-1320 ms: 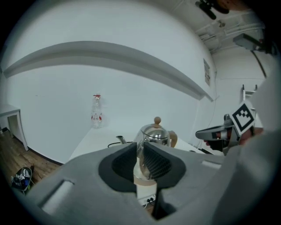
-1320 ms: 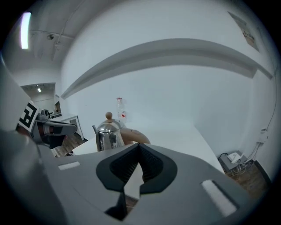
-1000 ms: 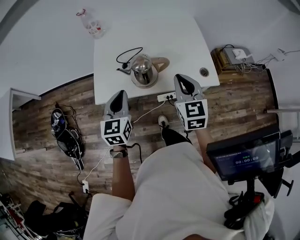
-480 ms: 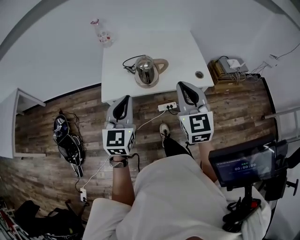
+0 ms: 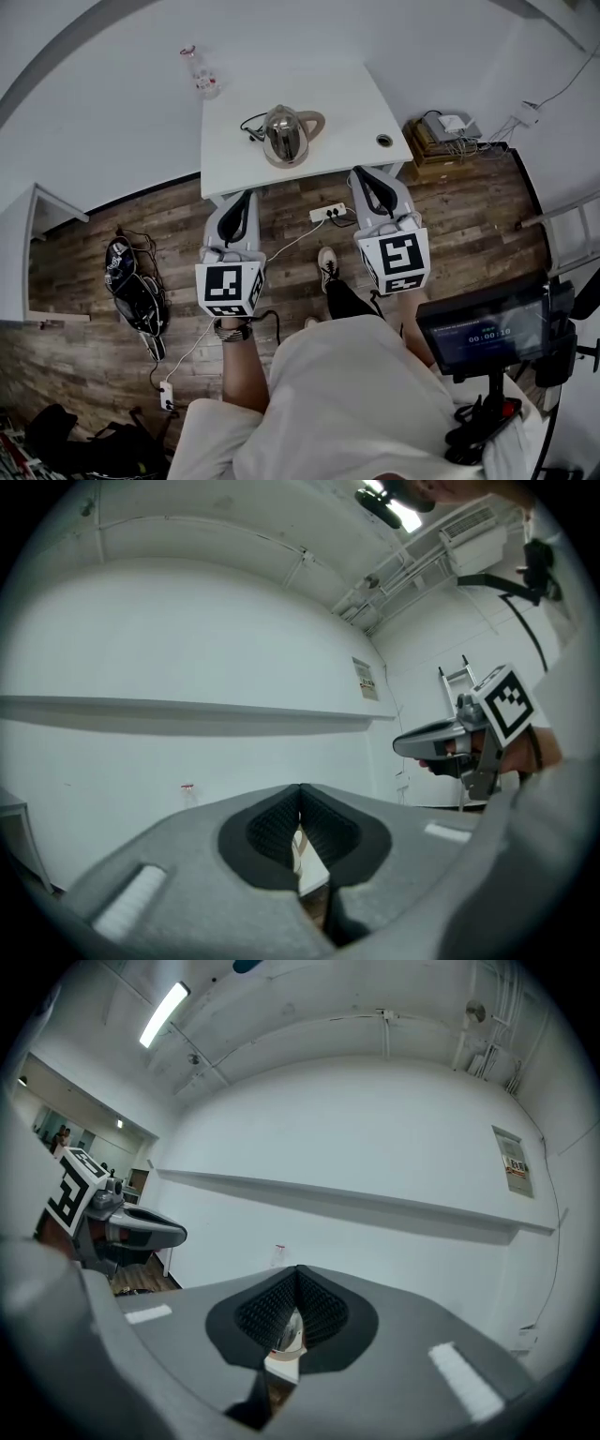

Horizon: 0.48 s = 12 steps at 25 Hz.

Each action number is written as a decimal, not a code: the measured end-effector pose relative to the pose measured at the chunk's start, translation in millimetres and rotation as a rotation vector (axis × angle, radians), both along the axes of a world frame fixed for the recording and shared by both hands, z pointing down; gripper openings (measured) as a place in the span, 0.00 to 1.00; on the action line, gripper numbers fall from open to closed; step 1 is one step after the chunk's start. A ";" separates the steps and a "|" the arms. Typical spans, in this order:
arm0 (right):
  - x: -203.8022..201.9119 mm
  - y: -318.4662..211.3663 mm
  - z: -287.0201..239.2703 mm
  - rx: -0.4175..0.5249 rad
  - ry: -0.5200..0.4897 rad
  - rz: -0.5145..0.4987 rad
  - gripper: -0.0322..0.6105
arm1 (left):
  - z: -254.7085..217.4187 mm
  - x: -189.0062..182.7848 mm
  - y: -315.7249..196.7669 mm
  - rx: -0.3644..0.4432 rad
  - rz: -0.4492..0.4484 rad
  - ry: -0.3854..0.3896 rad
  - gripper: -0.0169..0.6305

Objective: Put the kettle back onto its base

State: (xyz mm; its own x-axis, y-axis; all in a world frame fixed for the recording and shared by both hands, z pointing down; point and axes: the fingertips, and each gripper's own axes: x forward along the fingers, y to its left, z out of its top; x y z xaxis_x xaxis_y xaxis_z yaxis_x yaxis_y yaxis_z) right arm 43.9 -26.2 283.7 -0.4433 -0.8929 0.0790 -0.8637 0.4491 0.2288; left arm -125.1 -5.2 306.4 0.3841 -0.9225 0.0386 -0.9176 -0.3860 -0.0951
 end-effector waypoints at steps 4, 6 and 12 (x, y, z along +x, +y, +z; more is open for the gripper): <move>1.4 36.3 -11.7 0.013 -0.002 0.000 0.05 | -12.8 3.0 32.8 0.022 -0.008 0.004 0.04; 3.2 32.3 -5.2 0.005 -0.008 -0.004 0.05 | -5.7 5.4 31.4 0.012 -0.009 0.006 0.04; -4.4 50.2 -6.5 -0.008 -0.014 -0.007 0.05 | 0.8 -9.9 47.4 -0.027 -0.032 0.031 0.04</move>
State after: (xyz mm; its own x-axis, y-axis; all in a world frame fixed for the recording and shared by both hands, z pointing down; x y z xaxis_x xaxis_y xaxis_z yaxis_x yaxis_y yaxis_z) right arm 39.5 24.0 277.2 -0.4503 -0.8893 0.0797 -0.8639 0.4565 0.2129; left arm -135.0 42.2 307.3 0.3558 -0.9331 0.0519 -0.9319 -0.3584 -0.0562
